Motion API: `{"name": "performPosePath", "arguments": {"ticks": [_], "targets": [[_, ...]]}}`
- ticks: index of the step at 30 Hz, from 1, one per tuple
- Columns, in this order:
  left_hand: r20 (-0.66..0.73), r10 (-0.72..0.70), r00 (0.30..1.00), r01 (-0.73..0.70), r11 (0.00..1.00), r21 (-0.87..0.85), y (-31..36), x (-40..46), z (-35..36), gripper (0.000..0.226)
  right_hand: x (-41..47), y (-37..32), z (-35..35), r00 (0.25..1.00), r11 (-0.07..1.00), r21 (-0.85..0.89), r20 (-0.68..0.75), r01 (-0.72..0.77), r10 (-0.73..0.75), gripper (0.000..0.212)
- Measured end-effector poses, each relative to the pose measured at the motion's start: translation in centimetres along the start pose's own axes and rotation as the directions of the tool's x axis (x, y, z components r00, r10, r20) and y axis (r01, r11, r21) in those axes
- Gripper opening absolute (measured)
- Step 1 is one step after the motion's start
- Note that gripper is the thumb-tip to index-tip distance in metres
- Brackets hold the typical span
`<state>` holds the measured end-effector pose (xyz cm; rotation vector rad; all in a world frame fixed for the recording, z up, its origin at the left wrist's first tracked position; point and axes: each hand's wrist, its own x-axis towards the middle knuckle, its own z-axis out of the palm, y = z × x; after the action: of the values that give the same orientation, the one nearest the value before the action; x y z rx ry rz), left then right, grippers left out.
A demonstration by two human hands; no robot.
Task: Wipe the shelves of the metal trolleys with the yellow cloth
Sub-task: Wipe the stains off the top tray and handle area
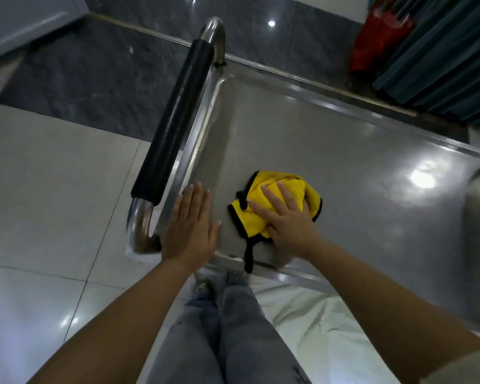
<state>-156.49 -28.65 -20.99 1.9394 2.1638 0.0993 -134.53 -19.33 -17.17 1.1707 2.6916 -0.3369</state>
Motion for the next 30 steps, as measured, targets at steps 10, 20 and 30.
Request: {"name": "performPosePath", "arguments": {"ticks": [10,20,30], "targets": [[-0.014,-0.040,0.999,0.039,0.999,-0.037,0.2,-0.1,0.1,0.070,15.8,5.6,-3.5,0.999,0.997,0.056,0.027,-0.044,0.043,0.060],[-0.038,-0.051,0.998,0.050,0.998,-0.035,0.0,-0.3,0.5,0.072,23.6,6.6,-4.6,0.990,0.986,0.100,-0.044,-0.132,0.137,0.058],[-0.054,-0.026,0.998,0.024,0.999,-0.039,-0.1,-0.1,0.1,0.069,10.9,1.9,-0.8,0.996,0.998,0.020,-0.060,0.067,-0.066,0.061]]}}
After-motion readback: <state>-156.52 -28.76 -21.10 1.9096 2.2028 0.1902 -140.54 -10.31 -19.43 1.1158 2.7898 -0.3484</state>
